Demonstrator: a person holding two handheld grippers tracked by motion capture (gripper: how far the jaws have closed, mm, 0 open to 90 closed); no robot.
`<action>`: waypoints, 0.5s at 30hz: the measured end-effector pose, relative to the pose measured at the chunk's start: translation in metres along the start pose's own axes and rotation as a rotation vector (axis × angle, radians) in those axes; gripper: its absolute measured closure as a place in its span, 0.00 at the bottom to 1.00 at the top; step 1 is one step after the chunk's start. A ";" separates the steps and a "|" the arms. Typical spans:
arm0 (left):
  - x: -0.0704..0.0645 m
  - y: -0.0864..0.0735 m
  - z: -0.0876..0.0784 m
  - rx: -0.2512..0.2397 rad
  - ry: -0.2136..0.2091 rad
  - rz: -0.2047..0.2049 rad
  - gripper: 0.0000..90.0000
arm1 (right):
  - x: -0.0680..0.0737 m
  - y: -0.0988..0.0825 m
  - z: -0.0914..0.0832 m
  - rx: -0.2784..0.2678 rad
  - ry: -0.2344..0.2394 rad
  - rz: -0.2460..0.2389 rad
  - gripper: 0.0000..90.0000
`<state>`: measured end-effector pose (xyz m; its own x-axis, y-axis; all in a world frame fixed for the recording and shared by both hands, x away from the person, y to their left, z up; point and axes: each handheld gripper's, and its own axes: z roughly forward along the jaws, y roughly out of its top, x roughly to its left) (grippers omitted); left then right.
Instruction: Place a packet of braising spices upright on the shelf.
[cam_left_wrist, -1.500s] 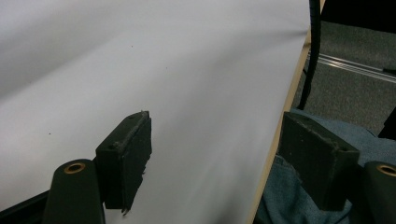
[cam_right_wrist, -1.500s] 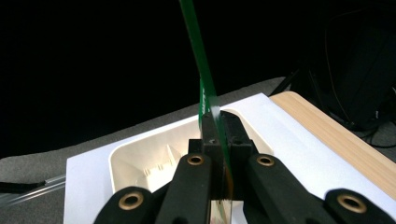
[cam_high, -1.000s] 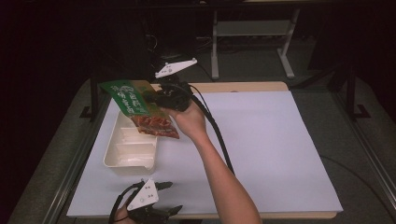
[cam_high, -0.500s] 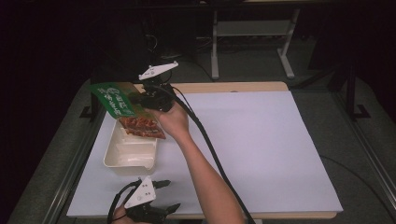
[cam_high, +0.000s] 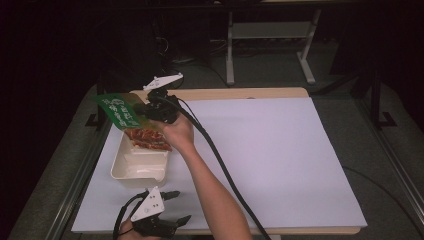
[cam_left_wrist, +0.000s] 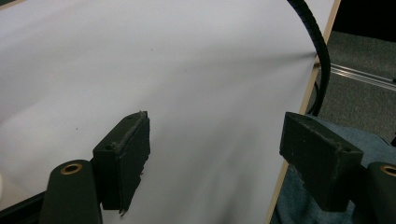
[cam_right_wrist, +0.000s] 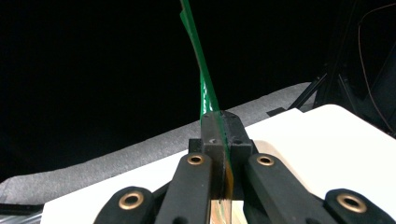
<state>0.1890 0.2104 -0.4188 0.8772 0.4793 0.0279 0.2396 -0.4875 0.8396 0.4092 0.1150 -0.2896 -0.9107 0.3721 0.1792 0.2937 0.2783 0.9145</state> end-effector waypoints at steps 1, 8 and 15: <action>0.000 0.000 0.001 0.001 0.001 0.001 0.27 | -0.001 -0.003 0.003 -0.010 0.003 0.011 1.00; 0.000 0.000 0.000 -0.005 0.001 -0.014 0.26 | -0.006 -0.013 0.009 -0.032 0.000 0.048 1.00; 0.001 -0.001 0.001 -0.006 0.002 -0.005 0.26 | -0.010 -0.019 0.011 -0.042 -0.016 0.073 1.00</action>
<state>0.1901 0.2105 -0.4200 0.8752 0.4832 0.0242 0.2417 -0.4801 0.8432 0.4161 0.1156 -0.3132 -0.8824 0.4045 0.2403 0.3464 0.2129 0.9136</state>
